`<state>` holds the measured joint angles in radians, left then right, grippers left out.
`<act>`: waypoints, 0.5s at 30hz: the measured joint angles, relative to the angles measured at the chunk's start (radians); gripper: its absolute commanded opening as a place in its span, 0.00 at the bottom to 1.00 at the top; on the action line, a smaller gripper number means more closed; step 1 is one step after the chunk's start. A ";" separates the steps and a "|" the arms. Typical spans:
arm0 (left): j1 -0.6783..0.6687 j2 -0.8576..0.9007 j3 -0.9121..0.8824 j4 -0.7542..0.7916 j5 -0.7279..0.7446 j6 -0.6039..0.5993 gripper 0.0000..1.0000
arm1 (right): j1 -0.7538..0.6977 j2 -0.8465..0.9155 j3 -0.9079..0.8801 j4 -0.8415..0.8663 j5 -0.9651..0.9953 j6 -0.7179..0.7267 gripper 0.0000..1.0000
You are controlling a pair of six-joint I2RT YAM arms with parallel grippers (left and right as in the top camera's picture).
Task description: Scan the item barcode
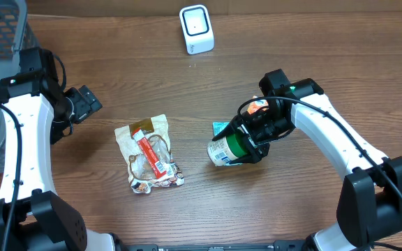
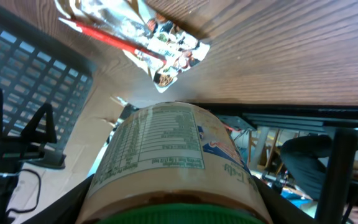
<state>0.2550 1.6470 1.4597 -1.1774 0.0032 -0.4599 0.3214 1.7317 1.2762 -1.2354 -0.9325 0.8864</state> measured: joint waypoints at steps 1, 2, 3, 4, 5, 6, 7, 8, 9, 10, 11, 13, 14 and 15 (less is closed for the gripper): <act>0.000 0.000 0.000 0.000 0.000 0.000 1.00 | 0.000 0.000 0.000 0.000 0.005 0.000 0.04; 0.000 0.000 0.000 0.000 0.000 0.000 1.00 | 0.000 0.000 0.000 0.001 0.007 0.000 0.04; 0.000 0.000 0.000 0.000 0.000 0.000 1.00 | 0.000 0.000 0.000 0.001 0.009 0.000 0.04; 0.000 0.000 0.000 0.000 0.000 0.000 1.00 | 0.000 0.000 0.000 0.003 0.013 0.000 0.04; 0.000 0.000 0.000 0.000 0.000 0.000 1.00 | 0.000 0.000 0.000 0.011 0.023 0.000 0.04; 0.000 0.000 0.000 0.000 0.000 0.000 1.00 | 0.000 0.000 0.000 0.016 0.029 0.000 0.04; 0.000 0.000 0.000 0.000 0.000 0.000 1.00 | 0.000 0.000 0.000 0.019 0.041 0.000 0.04; 0.000 0.000 0.000 0.000 0.000 0.000 1.00 | 0.000 0.000 0.000 0.020 0.051 0.000 0.04; 0.000 0.000 0.000 0.000 0.000 0.000 1.00 | 0.000 0.000 0.000 0.020 0.061 0.000 0.04; 0.000 0.000 0.000 0.000 0.000 0.000 1.00 | 0.000 0.000 0.000 0.021 0.071 0.000 0.04; 0.000 0.000 0.000 0.000 0.000 0.000 1.00 | 0.000 0.000 0.000 0.027 0.081 0.001 0.04; 0.000 0.000 0.000 0.000 0.000 0.000 1.00 | 0.000 0.000 0.000 0.049 0.093 0.002 0.04; 0.000 0.000 0.000 0.000 0.000 0.000 1.00 | 0.000 0.000 0.000 0.055 0.095 0.002 0.04; 0.000 0.000 0.000 0.000 0.000 0.000 1.00 | 0.000 0.000 0.000 0.073 0.101 0.003 0.04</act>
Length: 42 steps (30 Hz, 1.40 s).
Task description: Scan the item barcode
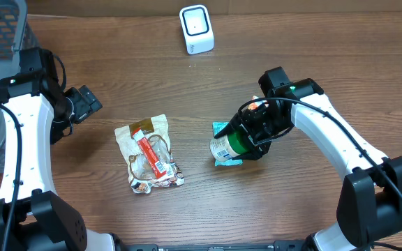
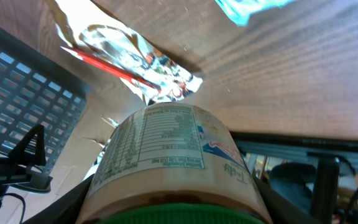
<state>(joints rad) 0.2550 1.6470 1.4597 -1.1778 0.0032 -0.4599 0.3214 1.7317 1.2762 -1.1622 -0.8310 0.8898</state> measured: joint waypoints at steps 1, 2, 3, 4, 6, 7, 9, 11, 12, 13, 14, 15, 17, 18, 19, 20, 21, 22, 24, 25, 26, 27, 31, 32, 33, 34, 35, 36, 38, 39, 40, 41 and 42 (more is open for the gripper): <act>0.000 0.000 0.000 0.000 0.000 0.000 1.00 | 0.000 0.000 0.000 0.013 0.005 0.000 0.04; 0.000 0.000 0.000 0.000 0.000 0.000 1.00 | 0.000 0.000 0.000 0.027 0.014 0.000 0.04; 0.000 0.000 0.000 0.000 0.000 0.000 1.00 | 0.000 0.000 0.000 0.034 0.024 0.000 0.04; 0.000 0.000 0.000 0.000 0.000 0.000 1.00 | 0.000 0.000 0.000 0.037 0.037 0.001 0.04; 0.000 0.000 0.000 0.000 0.000 0.000 1.00 | 0.000 0.000 0.000 0.037 0.062 0.000 0.15; 0.000 0.000 0.000 0.000 0.000 0.000 1.00 | 0.000 0.000 0.000 0.036 0.076 0.001 0.23; 0.000 0.000 0.000 0.000 0.000 0.000 1.00 | 0.000 0.000 0.000 0.037 0.101 0.001 0.25; 0.000 0.000 0.000 0.000 0.000 0.000 1.00 | 0.000 0.000 0.000 0.043 0.141 0.001 0.16; 0.000 0.000 0.000 0.000 0.000 0.000 1.00 | 0.000 0.000 0.000 0.051 0.161 0.000 0.08; 0.000 0.000 0.000 0.000 0.000 0.000 1.00 | 0.000 0.000 0.000 0.064 0.186 0.000 0.04; 0.000 0.000 0.000 0.000 0.000 0.000 1.00 | 0.000 0.000 0.000 0.074 0.220 0.001 0.04; 0.000 0.000 0.000 0.000 0.000 0.000 1.00 | 0.000 0.000 0.000 0.079 0.257 0.000 0.04; 0.000 0.000 0.000 0.000 0.000 0.000 1.00 | 0.000 0.000 0.000 0.079 0.334 0.000 0.04; 0.000 0.000 0.000 0.000 0.000 0.000 1.00 | 0.000 0.000 0.000 0.079 0.359 0.000 0.04; 0.000 0.000 0.000 0.000 0.000 0.000 1.00 | 0.000 0.000 0.000 0.079 0.396 0.000 0.04; 0.000 0.000 0.000 0.000 0.000 0.000 1.00 | 0.000 0.000 0.000 0.080 0.419 -0.001 0.04; 0.000 0.000 0.000 0.000 0.000 0.000 1.00 | 0.000 0.000 0.000 0.086 0.438 -0.009 0.04; 0.000 0.000 0.000 0.000 0.000 0.000 1.00 | 0.000 0.000 0.000 0.108 0.455 -0.030 0.04; 0.000 0.000 0.000 0.000 0.000 0.000 1.00 | 0.000 0.000 0.000 0.148 0.462 -0.079 0.04; 0.000 0.000 0.000 0.000 0.000 0.000 1.00 | 0.000 0.000 0.003 0.152 0.462 -0.097 0.04; 0.000 0.000 0.000 0.000 0.000 0.000 1.00 | 0.000 0.000 0.008 0.148 0.462 -0.111 0.04; 0.000 0.000 0.000 0.000 0.000 0.000 1.00 | -0.001 0.000 0.018 0.136 0.462 -0.124 0.04; 0.000 0.000 0.000 0.000 0.000 0.000 1.00 | -0.003 0.002 0.131 0.042 0.463 -0.162 0.04; 0.000 0.000 0.000 0.000 0.000 0.000 1.00 | -0.005 0.008 0.192 -0.011 0.465 -0.180 0.04; 0.000 0.000 0.000 0.001 0.000 0.000 1.00 | -0.008 0.014 0.262 -0.056 0.465 -0.194 0.04; 0.000 0.000 0.000 0.001 0.000 0.000 1.00 | -0.008 0.022 0.330 -0.097 0.468 -0.209 0.04; 0.000 0.000 0.000 0.002 -0.001 0.000 1.00 | -0.010 0.037 0.429 -0.161 0.473 -0.228 0.04; 0.000 0.000 0.001 0.001 -0.001 0.000 1.00 | -0.012 0.054 0.523 -0.217 0.477 -0.243 0.04; 0.000 0.000 0.002 0.001 0.000 0.000 1.00 | -0.013 0.084 0.671 -0.270 0.489 -0.265 0.04; 0.000 0.000 0.002 0.001 -0.001 0.000 1.00 | -0.012 0.100 0.740 -0.284 0.498 -0.274 0.04; 0.000 0.000 0.002 0.002 0.000 0.000 1.00 | -0.013 0.117 0.803 -0.289 0.506 -0.283 0.04; 0.000 0.000 0.002 0.002 0.000 0.000 1.00 | -0.013 0.131 0.855 -0.282 0.517 -0.288 0.04; 0.000 0.000 0.002 0.002 0.000 0.000 1.00 | -0.012 0.143 0.888 -0.259 0.533 -0.291 0.04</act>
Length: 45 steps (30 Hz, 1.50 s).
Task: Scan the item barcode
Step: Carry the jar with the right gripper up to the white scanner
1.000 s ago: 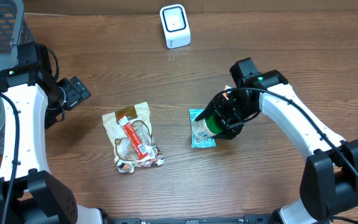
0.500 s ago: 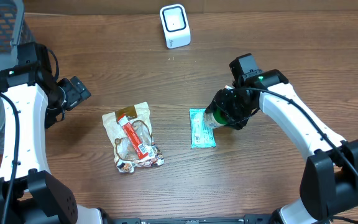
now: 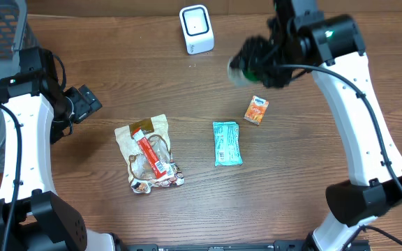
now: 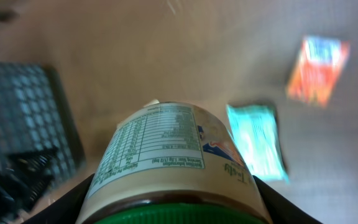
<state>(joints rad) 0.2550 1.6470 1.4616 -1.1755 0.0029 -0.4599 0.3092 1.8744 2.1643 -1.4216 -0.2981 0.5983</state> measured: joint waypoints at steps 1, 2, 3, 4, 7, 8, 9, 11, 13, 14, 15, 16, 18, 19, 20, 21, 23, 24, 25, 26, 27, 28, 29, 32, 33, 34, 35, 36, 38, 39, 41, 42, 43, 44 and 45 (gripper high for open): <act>0.000 0.000 0.000 0.000 0.000 0.000 1.00 | 0.000 0.011 0.024 0.053 0.029 -0.004 0.04; 0.000 0.000 0.000 0.000 0.001 0.000 1.00 | 0.000 0.018 0.033 0.099 0.051 -0.008 0.04; 0.000 0.000 0.000 0.000 0.000 0.000 1.00 | 0.000 0.027 0.036 0.151 0.087 -0.010 0.04; 0.000 0.000 0.000 0.000 0.001 0.000 1.00 | 0.003 0.037 0.037 0.201 0.124 -0.013 0.04; 0.000 0.000 0.000 0.000 0.000 0.000 1.00 | 0.010 0.088 0.039 0.353 0.217 -0.037 0.04; 0.000 0.000 0.000 0.001 0.000 0.000 1.00 | 0.013 0.109 0.039 0.405 0.236 -0.057 0.04; 0.000 0.000 0.000 0.000 0.000 0.000 1.00 | 0.019 0.129 0.039 0.462 0.253 -0.078 0.04; 0.000 0.000 0.000 0.000 0.000 0.000 1.00 | 0.031 0.177 0.039 0.564 0.275 -0.134 0.04; 0.000 0.000 0.000 0.000 0.000 0.000 1.00 | 0.044 0.228 0.039 0.653 0.288 -0.198 0.04; 0.000 0.000 0.000 0.001 0.000 0.000 1.00 | 0.049 0.246 0.039 0.681 0.291 -0.222 0.04; 0.000 0.000 0.000 0.001 0.000 0.000 1.00 | 0.056 0.275 0.039 0.724 0.296 -0.262 0.04; 0.000 0.000 0.000 0.001 0.000 0.000 1.00 | 0.061 0.299 0.039 0.757 0.299 -0.293 0.04; 0.000 0.000 0.000 0.001 0.000 0.000 1.00 | 0.071 0.343 0.039 0.809 0.303 -0.346 0.04; 0.000 0.000 0.000 0.001 0.000 0.000 1.00 | 0.077 0.378 0.039 0.859 0.306 -0.379 0.04; 0.000 0.000 0.000 0.000 0.000 0.000 1.00 | 0.080 0.394 0.039 0.880 0.306 -0.391 0.04; 0.000 0.000 0.000 0.001 0.000 0.000 1.00 | 0.083 0.417 0.039 0.911 0.306 -0.403 0.04; 0.000 0.000 0.000 0.001 0.000 0.000 1.00 | 0.088 0.471 0.039 0.983 0.305 -0.428 0.04; 0.000 0.000 0.000 0.001 0.000 0.000 1.00 | 0.090 0.494 0.039 1.021 0.306 -0.441 0.04; 0.000 0.000 0.000 0.001 0.000 0.000 1.00 | 0.091 0.513 0.039 1.050 0.306 -0.452 0.04; 0.000 0.000 0.000 0.001 0.000 0.000 1.00 | 0.092 0.539 0.039 1.101 0.306 -0.462 0.04; 0.000 0.000 0.000 0.001 0.000 0.000 1.00 | 0.092 0.560 0.039 1.137 0.306 -0.470 0.04; 0.000 0.000 0.000 0.000 0.000 0.000 1.00 | 0.092 0.587 0.039 1.180 0.306 -0.480 0.04; 0.000 0.000 0.000 0.000 0.000 0.000 1.00 | 0.092 0.601 0.039 1.215 0.306 -0.481 0.04; 0.000 0.000 0.000 0.000 0.000 0.000 1.00 | 0.092 0.625 0.039 1.294 0.305 -0.478 0.04; 0.000 0.000 0.000 0.001 0.000 0.000 1.00 | 0.092 0.630 0.039 1.314 0.306 -0.475 0.04; 0.000 0.000 0.000 0.000 0.000 0.000 1.00 | 0.092 0.635 0.039 1.342 0.306 -0.472 0.04; 0.000 0.000 0.000 0.001 0.000 0.000 1.00 | 0.092 0.639 0.039 1.358 0.306 -0.471 0.04; 0.000 0.000 0.000 0.000 0.000 0.000 1.00 | 0.092 0.642 0.039 1.373 0.306 -0.468 0.04; 0.000 0.000 0.000 0.001 0.000 0.000 1.00 | 0.092 0.649 0.039 1.390 0.306 -0.467 0.04; 0.000 0.000 0.000 0.001 0.000 0.000 1.00 | 0.092 0.655 0.039 1.399 0.306 -0.467 0.04; 0.000 0.000 0.000 0.000 0.000 0.000 1.00 | 0.092 0.673 0.039 1.418 0.306 -0.465 0.04; 0.000 0.000 0.000 0.000 0.000 0.000 1.00 | 0.091 0.685 0.039 1.433 0.305 -0.461 0.04; 0.000 0.000 0.000 0.001 0.000 0.000 1.00 | 0.091 0.694 0.039 1.438 0.305 -0.459 0.04; 0.000 0.000 0.000 0.001 0.000 0.000 0.99 | 0.091 0.705 0.039 1.447 0.304 -0.457 0.04; 0.000 0.000 0.000 0.000 0.000 0.000 1.00 | 0.091 0.717 0.039 1.453 0.301 -0.455 0.04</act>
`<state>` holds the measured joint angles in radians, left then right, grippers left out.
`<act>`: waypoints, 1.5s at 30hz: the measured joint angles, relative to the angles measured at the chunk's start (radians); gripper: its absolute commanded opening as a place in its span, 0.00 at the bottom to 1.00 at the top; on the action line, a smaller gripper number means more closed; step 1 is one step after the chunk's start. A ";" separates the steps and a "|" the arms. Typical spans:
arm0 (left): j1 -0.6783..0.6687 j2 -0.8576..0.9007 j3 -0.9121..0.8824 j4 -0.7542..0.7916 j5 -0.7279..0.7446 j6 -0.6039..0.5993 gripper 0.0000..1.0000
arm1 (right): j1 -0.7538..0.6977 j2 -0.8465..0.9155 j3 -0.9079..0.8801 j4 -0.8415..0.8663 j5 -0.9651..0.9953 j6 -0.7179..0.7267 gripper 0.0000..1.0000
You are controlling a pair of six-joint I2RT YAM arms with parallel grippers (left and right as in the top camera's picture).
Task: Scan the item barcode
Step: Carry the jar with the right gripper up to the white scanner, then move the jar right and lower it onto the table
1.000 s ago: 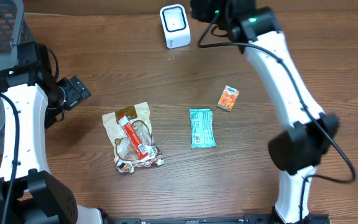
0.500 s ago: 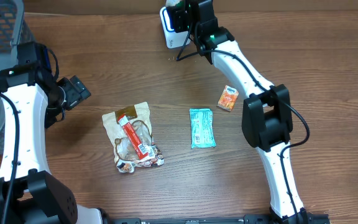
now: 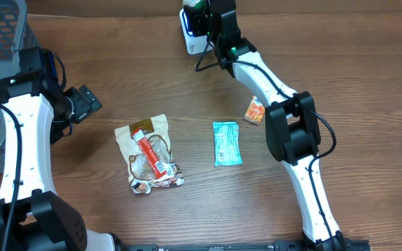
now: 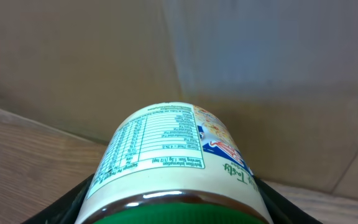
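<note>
A jar with a green lid and a pale nutrition label [image 4: 173, 162] fills the right wrist view, with my right gripper [image 4: 173, 208] shut on it; a black finger shows on each side. In the overhead view that gripper [image 3: 202, 17] holds the jar [image 3: 195, 6] at the table's far edge, right over the white scanner [image 3: 199, 46], which it partly hides. No barcode shows on the label side in view. My left gripper [image 3: 84, 102] hangs at the left, far from the jar, with nothing in it; its jaws are too small to read.
A crinkled snack bag [image 3: 149, 153] lies left of centre. A teal packet [image 3: 227, 143] and a small orange box [image 3: 255, 110] lie mid-table. A grey mesh basket stands at the far left corner.
My right arm has moved the jar from above the table's right back part to the far edge, over the white scanner. The wrist camera now faces a plain wall. The left arm is unchanged.
My right gripper held the jar low over the teal packet, near the orange box. Then it was raised a little on the same spot. Later it was high at the back right, with the packet and box uncovered. Now the jar is at the scanner.
</note>
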<state>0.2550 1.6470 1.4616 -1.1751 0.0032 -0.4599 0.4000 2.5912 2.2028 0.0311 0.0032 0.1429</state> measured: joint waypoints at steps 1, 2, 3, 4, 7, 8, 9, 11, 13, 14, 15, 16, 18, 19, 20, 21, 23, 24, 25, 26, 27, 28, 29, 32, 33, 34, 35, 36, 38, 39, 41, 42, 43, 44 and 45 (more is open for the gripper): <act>0.000 0.000 0.000 0.000 0.000 0.000 1.00 | 0.000 0.008 0.000 0.002 -0.003 0.003 0.04; 0.000 0.000 0.000 0.000 0.000 0.000 1.00 | 0.000 0.017 0.000 0.002 -0.004 0.003 0.04; 0.000 0.000 0.000 0.000 0.000 0.000 1.00 | 0.000 0.023 0.000 0.002 -0.006 0.004 0.04; 0.000 0.000 0.000 0.000 0.000 0.000 1.00 | 0.000 0.029 0.000 0.003 -0.007 0.005 0.04; 0.000 0.000 0.000 0.000 0.000 0.000 1.00 | 0.000 0.034 0.000 0.016 -0.008 0.008 0.04; 0.000 0.000 0.000 0.000 0.000 0.000 1.00 | 0.000 0.034 0.000 0.023 -0.008 0.008 0.04; 0.000 0.000 0.000 0.000 0.000 0.000 1.00 | 0.000 0.034 0.000 0.031 -0.011 0.008 0.04; 0.000 0.000 0.000 0.000 0.000 0.000 1.00 | 0.000 0.034 0.000 0.035 -0.014 0.010 0.04; 0.000 0.000 0.000 0.000 0.000 0.000 1.00 | -0.001 0.032 0.000 0.026 -0.015 0.010 0.04; 0.000 0.000 0.000 0.000 0.000 0.000 1.00 | -0.001 0.029 0.000 0.013 -0.015 0.010 0.04; 0.000 0.000 0.000 0.000 0.000 0.000 1.00 | -0.002 0.024 0.000 -0.002 -0.015 0.010 0.04; 0.000 0.000 0.000 0.000 0.000 0.000 1.00 | -0.003 0.013 0.000 -0.027 -0.015 0.010 0.04; 0.000 0.000 0.000 0.000 0.000 0.000 1.00 | -0.006 -0.020 0.000 -0.081 -0.018 0.011 0.04; 0.000 0.000 0.000 -0.001 0.001 0.000 1.00 | -0.008 -0.046 0.000 -0.113 -0.018 0.011 0.04; 0.000 0.000 0.000 0.000 0.000 0.000 1.00 | -0.011 -0.077 -0.002 -0.152 -0.019 0.011 0.04; 0.000 0.000 0.000 0.000 0.000 0.000 1.00 | -0.014 -0.118 -0.003 -0.197 -0.020 0.011 0.04; 0.000 0.000 0.000 0.000 0.000 0.000 1.00 | -0.019 -0.209 -0.003 -0.287 -0.021 0.012 0.04; 0.000 0.000 0.000 -0.001 0.001 0.000 1.00 | -0.021 -0.259 -0.003 -0.340 -0.022 0.013 0.04; 0.000 0.000 0.000 0.000 0.000 0.000 1.00 | -0.022 -0.323 -0.003 -0.410 -0.021 0.013 0.04; 0.000 0.000 0.000 0.000 0.000 0.000 1.00 | -0.026 -0.382 -0.003 -0.471 -0.021 0.013 0.04; 0.000 0.000 0.000 0.000 0.000 0.000 1.00 | -0.027 -0.441 -0.002 -0.535 -0.022 0.014 0.04; 0.000 0.000 0.000 0.000 0.001 0.000 1.00 | -0.032 -0.499 0.000 -0.602 -0.022 0.014 0.04; 0.000 0.000 0.000 0.000 0.000 0.000 1.00 | -0.034 -0.549 0.002 -0.670 -0.023 0.014 0.04; 0.000 0.000 0.000 0.000 0.000 0.000 1.00 | -0.053 -0.681 0.019 -0.882 -0.026 0.026 0.04; 0.000 0.000 0.000 0.000 0.000 0.000 1.00 | -0.066 -0.712 0.024 -0.964 -0.026 0.039 0.04; 0.000 0.000 0.000 0.000 0.000 0.000 1.00 | -0.079 -0.732 0.025 -1.037 -0.026 0.049 0.04; 0.000 0.000 0.000 0.000 0.000 0.000 1.00 | -0.096 -0.745 0.028 -1.104 -0.026 0.055 0.04; 0.000 0.000 0.000 0.000 0.000 0.000 1.00 | -0.114 -0.750 0.029 -1.162 -0.026 0.063 0.04; 0.000 0.000 0.000 0.000 0.000 0.000 1.00 | -0.167 -0.741 0.024 -1.302 -0.025 0.074 0.04; 0.000 0.000 0.000 0.000 0.000 0.000 1.00 | -0.193 -0.732 0.012 -1.349 -0.025 0.076 0.04; 0.000 0.000 0.000 0.000 0.000 0.000 1.00 | -0.244 -0.713 -0.024 -1.415 -0.024 0.081 0.04; 0.000 0.000 0.000 0.000 0.000 0.000 1.00 | -0.267 -0.705 -0.048 -1.436 -0.024 0.083 0.04; 0.000 0.000 0.000 0.000 0.000 0.000 1.00 | -0.297 -0.698 -0.081 -1.453 -0.022 0.085 0.04; 0.000 0.000 0.000 0.000 0.000 0.000 1.00 | -0.320 -0.694 -0.112 -1.461 -0.022 0.089 0.04; 0.000 0.000 0.000 0.001 0.000 0.000 1.00 | -0.348 -0.693 -0.154 -1.464 -0.022 0.090 0.04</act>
<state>0.2550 1.6470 1.4616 -1.1744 0.0032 -0.4599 0.0517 1.8984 2.0491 -1.4334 -0.0185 0.2325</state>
